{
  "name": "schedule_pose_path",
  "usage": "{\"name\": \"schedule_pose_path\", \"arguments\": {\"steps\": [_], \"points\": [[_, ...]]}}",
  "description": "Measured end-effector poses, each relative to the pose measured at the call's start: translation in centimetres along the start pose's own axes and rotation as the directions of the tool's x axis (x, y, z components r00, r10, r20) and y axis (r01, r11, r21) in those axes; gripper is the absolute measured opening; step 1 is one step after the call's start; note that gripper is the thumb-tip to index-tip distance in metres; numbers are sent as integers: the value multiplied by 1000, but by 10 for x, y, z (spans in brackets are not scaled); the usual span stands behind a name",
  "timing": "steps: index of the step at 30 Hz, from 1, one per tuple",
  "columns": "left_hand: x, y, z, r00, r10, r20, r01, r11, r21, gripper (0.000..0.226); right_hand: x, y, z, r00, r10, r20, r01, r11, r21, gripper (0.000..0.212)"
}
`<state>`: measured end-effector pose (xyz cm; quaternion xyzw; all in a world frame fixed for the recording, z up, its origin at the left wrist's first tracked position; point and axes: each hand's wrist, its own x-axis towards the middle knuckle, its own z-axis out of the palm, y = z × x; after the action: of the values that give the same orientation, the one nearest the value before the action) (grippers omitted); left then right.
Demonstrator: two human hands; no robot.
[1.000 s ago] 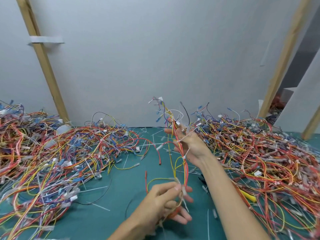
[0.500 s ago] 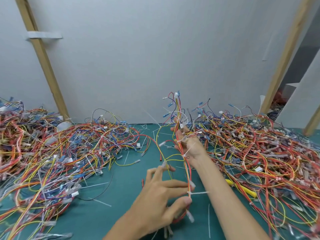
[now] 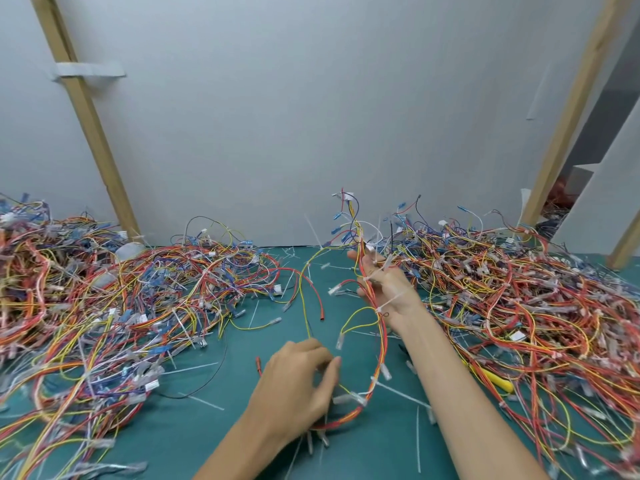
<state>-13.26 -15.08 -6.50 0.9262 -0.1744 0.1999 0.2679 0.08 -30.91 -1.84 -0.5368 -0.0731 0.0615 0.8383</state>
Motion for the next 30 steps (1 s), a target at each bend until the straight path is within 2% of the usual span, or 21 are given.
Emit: {"name": "schedule_pose_path", "arguments": {"steps": [1,2,4,7,10,14,16,17,18,19,21,22,24,27,30], "points": [[2,-4,-3,999,-3,-50,1,999,-47,16,0,0,0,1000,5,8,-5,1000,25,14],[5,-7,-5,996,-3,-91,-6,996,-93,11,1,0,-1,1000,11,15,-12,999,45,13],[9,-14,-8,985,-26,-169,-2,987,-163,34,1,0,-2,999,24,26,-25,998,50,9],[13,-21,-10,956,-165,-241,58,916,-396,44,1,-1,-4,998,48,28,-48,999,24,18],[16,-27,-10,913,-356,-202,120,705,-699,43,1,-4,-7,997,63,38,-63,998,-1,15],[18,-36,-8,812,-553,-189,196,562,-804,54,1,-7,-12,996,77,38,-79,995,59,13],[19,-42,-6,781,-622,-55,306,458,-835,46,1,-11,-14,997,70,45,-75,990,120,19],[20,-44,-5,785,-618,46,381,424,-821,35,2,-12,-16,997,63,42,-68,988,141,25],[20,-46,-5,804,-580,131,458,464,-758,21,2,-13,-18,998,58,34,-62,987,148,30],[20,-48,-6,836,-511,200,505,571,-647,11,2,-14,-20,998,54,27,-58,987,148,30],[18,-48,-11,881,-328,341,461,758,-461,8,3,-16,-22,999,48,17,-50,987,151,25],[17,-47,-15,876,-242,418,427,792,-436,10,3,-15,-23,999,48,2,-47,986,158,22],[15,-43,-23,831,-139,538,439,758,-482,15,3,-15,-23,998,46,-37,-39,985,169,19],[10,-38,-31,744,-17,668,549,587,-595,29,3,-14,-22,998,28,-49,-20,985,172,17],[2,-21,-25,610,220,761,638,433,-636,33,3,-12,-20,999,34,-18,-30,982,184,34]]}}
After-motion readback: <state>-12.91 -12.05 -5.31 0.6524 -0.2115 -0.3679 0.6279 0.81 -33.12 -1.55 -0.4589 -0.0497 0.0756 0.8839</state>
